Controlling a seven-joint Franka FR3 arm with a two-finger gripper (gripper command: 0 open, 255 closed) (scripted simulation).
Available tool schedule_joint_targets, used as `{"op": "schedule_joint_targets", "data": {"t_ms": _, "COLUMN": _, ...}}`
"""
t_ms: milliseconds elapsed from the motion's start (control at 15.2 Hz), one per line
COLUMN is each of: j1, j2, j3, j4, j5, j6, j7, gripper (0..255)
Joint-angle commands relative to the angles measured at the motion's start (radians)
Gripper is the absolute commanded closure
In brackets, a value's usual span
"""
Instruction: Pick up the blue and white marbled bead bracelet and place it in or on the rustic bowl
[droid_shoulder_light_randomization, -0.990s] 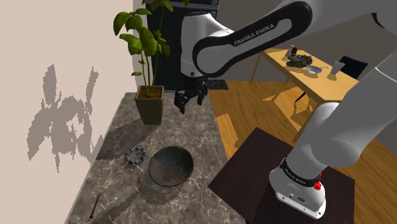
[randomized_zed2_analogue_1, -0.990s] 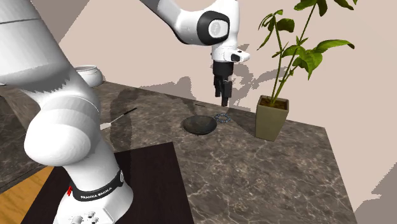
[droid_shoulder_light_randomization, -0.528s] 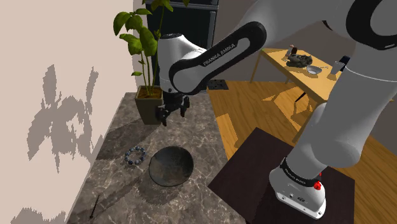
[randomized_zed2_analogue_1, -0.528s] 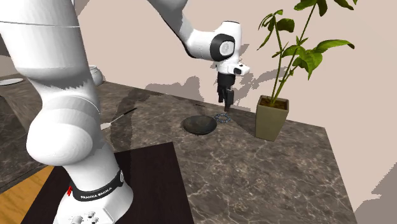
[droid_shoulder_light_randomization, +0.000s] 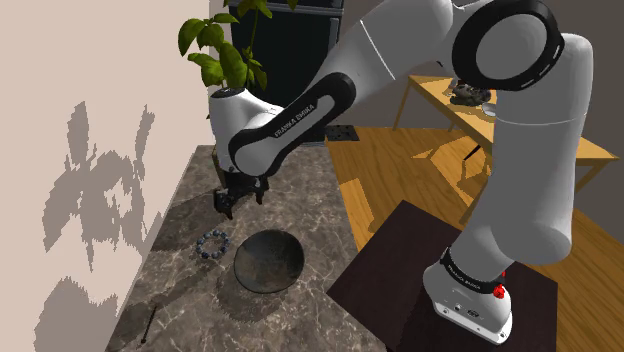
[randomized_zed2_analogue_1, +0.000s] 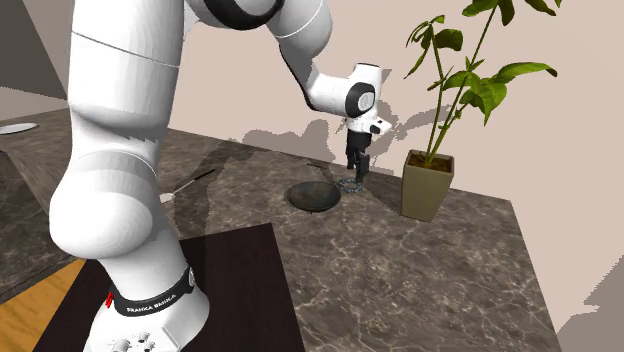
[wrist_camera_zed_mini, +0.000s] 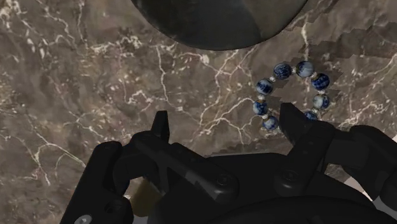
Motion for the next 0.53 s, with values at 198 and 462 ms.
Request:
{"op": "schedule_joint_targets", "data": {"t_ms": 198, "j1": 0.054, "j2": 0.190, "j3": -0.011, "j4": 0.182, "j5": -0.032, "j6": -0.003, "j7": 0.045, "gripper": 0}}
{"op": "schedule_joint_targets", "data": {"t_ms": 462, "j1": 0.080, "j2": 0.281, "j3": -0.019, "j4": 0.272, "j5": -0.043, "j6": -0.006, "j7": 0.059, "gripper": 0}}
